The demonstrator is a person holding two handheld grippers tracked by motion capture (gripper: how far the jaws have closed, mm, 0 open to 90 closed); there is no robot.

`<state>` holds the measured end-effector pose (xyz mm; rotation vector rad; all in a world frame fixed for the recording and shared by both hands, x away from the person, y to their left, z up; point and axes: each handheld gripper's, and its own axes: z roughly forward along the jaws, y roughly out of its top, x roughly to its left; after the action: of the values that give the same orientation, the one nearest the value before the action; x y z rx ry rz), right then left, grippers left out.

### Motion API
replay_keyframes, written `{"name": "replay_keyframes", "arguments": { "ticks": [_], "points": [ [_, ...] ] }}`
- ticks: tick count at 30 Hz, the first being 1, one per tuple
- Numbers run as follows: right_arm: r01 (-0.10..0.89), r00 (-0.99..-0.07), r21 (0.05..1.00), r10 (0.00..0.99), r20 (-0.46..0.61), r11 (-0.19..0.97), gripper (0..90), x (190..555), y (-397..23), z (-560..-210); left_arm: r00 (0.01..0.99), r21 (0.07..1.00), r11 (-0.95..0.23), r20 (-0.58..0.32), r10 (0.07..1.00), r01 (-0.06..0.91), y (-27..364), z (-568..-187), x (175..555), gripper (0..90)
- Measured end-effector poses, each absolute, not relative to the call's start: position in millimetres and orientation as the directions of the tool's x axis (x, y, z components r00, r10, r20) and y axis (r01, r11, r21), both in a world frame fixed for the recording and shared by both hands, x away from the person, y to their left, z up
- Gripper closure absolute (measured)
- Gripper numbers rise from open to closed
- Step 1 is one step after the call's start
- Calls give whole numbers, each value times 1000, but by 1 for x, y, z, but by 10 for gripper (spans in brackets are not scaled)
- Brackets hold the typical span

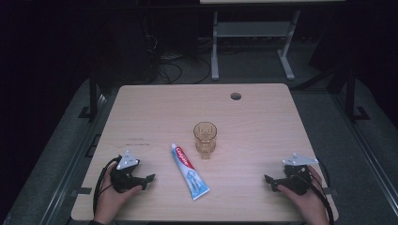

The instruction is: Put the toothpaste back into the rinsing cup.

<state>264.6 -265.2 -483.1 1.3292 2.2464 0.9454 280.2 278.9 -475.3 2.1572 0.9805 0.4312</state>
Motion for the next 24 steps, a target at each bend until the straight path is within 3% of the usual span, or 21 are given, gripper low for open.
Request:
{"name": "replay_keyframes", "arguments": {
  "ticks": [10, 19, 20, 22, 24],
  "points": [
    [628, -491, 704, 871, 26, 332, 17, 265, -265, -483, 645, 733, -443, 6, 764, 517, 281, -475, 279, 169],
    [630, -486, 704, 874, 27, 329, 17, 264, -265, -483, 646, 733, -421, -34, 762, 535, 285, -469, 282, 452],
    [630, -486, 704, 874, 27, 329, 17, 264, -265, -483, 654, 731, -427, -36, 756, 533, 284, -467, 281, 452],
    [632, -485, 703, 874, 28, 328, 18, 262, -265, -483, 660, 729, -428, -42, 750, 534, 282, -464, 279, 585],
    [630, -486, 703, 873, 28, 329, 18, 262, -266, -483, 670, 736, -423, -56, 740, 528, 281, -460, 277, 630]
  ]
}}
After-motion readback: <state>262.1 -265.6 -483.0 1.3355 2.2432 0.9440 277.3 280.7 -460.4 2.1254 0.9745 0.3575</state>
